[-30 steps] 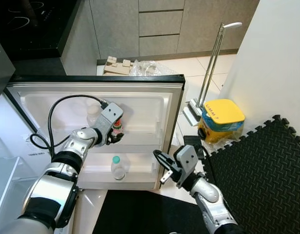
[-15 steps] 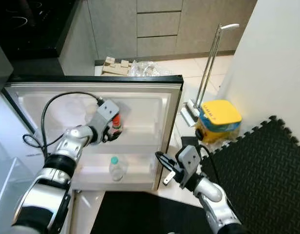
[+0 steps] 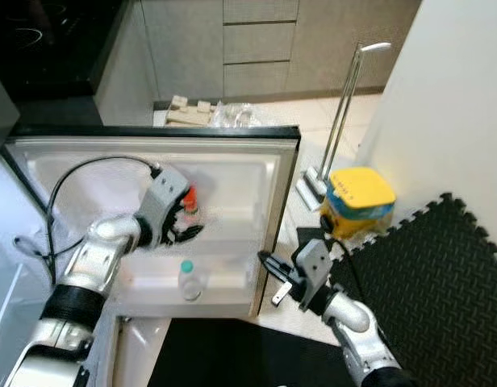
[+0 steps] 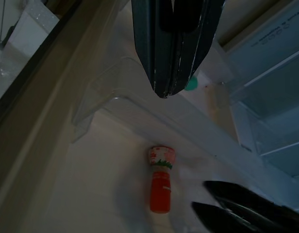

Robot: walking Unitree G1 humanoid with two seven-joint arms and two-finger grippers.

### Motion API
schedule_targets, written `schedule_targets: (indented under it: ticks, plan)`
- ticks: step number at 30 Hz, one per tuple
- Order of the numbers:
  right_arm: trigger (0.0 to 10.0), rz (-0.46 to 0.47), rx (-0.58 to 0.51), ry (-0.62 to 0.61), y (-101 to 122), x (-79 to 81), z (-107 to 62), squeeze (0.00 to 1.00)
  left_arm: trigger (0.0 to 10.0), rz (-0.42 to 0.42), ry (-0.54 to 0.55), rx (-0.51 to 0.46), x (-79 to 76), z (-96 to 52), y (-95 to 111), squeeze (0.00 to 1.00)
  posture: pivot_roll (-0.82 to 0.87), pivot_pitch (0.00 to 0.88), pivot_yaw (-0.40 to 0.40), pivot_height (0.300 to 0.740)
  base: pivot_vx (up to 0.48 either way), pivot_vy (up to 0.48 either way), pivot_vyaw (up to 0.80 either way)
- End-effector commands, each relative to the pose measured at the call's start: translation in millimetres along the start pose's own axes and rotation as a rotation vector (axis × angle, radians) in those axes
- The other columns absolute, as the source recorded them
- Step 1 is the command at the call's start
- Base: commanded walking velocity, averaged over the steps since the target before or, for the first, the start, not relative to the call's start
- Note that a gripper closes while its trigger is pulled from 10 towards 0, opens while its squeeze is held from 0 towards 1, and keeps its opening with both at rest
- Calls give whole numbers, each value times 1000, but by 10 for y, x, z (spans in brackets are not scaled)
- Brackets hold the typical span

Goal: Restocking fridge

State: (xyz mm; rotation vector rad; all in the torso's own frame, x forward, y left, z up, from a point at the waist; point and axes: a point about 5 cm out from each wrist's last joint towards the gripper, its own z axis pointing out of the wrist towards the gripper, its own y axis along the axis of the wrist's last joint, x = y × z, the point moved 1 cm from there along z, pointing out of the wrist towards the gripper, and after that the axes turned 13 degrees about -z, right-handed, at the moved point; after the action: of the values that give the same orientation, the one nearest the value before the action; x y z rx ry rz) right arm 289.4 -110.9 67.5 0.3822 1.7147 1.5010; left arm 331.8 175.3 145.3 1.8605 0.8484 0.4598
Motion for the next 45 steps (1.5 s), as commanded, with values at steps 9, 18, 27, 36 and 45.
schedule_targets:
  ticks: [9, 18, 27, 36, 45]
  plan:
    - [10000, 64, 56, 51, -123, 85, -87, 0, 10000, -61, -224, 49, -219, -603, -295, 0, -184, 67, -29, 740, 0, 0, 0]
    - [10000, 90, 186, 57, -341, 120, -151, 0, 10000, -137, -209, 215, -363, -529, -792, 0, -160, 38, -47, 740, 0, 0, 0]
    - [10000, 62, 385, 53, -607, 190, -235, 0, 10000, -332, -26, 274, -618, -4, -1484, 0, -130, 2, -92, 740, 0, 0, 0]
    - [10000, 130, 554, -40, -836, 256, -367, 0, 10000, -461, 188, 328, -703, 183, -1898, 0, -107, 0, -91, 740, 0, 0, 0]
    - [10000, 278, 738, -248, -1060, 321, -588, 0, 10000, -483, 501, 336, -661, 130, -2307, 0, -92, 0, -72, 740, 0, 0, 0]
